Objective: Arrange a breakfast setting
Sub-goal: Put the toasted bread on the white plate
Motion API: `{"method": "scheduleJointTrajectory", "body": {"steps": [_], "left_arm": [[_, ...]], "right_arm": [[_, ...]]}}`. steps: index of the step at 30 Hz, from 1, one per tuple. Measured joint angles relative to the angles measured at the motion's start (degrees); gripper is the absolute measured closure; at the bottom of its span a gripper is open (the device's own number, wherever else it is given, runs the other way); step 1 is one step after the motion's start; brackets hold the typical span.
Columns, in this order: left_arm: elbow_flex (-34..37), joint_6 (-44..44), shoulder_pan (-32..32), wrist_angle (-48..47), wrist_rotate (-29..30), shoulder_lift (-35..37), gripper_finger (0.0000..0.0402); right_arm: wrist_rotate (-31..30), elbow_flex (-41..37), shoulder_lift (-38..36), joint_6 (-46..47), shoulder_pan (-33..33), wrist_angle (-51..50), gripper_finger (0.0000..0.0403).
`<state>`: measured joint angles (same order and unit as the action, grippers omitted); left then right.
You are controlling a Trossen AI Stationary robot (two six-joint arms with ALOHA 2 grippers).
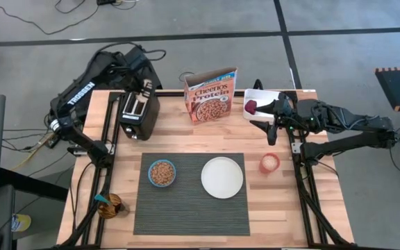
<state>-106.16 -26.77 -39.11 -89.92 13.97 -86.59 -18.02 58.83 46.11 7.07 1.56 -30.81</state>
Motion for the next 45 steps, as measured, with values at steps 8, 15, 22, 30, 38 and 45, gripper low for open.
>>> {"method": "scheduleJointTrajectory", "body": {"steps": [8,15,22,30,38,45], "left_arm": [[-3.5,0.6,6.7,-0.1,-5.7,2.5,0.0388],[-2.8,1.8,15.8,1.1,-9.2,6.8,0.0388],[6.0,-0.3,24.2,11.2,-9.2,12.4,0.0388],[18.7,-4.9,30.8,25.8,-13.7,15.5,0.0388],[26.0,-5.9,37.2,39.8,-14.7,12.6,0.0388],[27.9,-6.2,41.4,49.2,-15.1,5.7,0.0388]], "right_arm": [[0.0,0.0,0.0,0.6,0.0,0.0,0.0131],[1.1,0.0,0.0,1.9,0.0,0.0,0.0131],[1.6,0.0,0.0,6.7,-0.1,0.0,0.0131],[1.6,0.0,1.1,13.8,-4.2,-0.1,0.0131],[1.6,0.0,4.3,19.7,-10.1,-0.2,0.0131],[0.6,0.0,4.5,24.2,-15.6,-2.8,0.0131]]}}
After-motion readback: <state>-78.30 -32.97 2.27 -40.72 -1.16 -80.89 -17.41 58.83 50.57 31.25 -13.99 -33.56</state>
